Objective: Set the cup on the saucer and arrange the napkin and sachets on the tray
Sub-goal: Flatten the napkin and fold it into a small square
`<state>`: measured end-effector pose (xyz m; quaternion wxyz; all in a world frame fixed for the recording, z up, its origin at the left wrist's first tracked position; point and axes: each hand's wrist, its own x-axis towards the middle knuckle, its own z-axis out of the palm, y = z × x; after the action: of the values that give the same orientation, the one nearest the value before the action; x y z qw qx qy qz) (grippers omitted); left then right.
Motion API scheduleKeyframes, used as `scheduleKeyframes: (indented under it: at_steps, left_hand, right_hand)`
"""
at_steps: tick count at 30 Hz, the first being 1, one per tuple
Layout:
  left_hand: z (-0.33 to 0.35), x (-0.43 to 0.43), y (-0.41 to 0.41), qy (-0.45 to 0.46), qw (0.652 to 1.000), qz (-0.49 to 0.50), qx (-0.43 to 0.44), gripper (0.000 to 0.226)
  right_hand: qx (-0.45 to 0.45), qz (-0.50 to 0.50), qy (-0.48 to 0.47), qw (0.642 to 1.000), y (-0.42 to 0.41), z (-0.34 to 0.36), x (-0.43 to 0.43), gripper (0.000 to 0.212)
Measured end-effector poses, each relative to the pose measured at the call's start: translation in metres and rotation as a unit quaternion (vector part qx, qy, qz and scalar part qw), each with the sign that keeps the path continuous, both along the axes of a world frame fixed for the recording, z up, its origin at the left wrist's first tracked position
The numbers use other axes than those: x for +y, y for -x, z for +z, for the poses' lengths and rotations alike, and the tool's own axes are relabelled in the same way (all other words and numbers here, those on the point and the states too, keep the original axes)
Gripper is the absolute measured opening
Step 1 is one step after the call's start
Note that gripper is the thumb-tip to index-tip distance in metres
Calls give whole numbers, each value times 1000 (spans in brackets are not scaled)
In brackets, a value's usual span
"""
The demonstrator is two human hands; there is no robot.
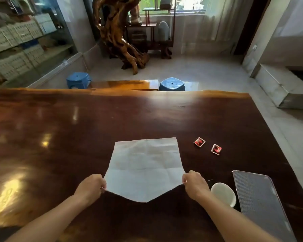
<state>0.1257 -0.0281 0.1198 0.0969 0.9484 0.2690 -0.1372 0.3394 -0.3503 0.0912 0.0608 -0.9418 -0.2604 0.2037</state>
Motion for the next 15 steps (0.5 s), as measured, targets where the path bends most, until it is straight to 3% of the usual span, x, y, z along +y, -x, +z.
scheduleKeyframes:
  at_steps: [6, 15]
  left_hand:
    - [-30, -1, 10, 44, 998, 22, 41, 16]
    - [-46, 57, -39, 112, 979, 164, -42, 13]
  right_hand:
    - [54, 0, 23, 998, 1, -30, -3, 26]
    - [88, -170, -107, 976, -74, -38, 31, 13]
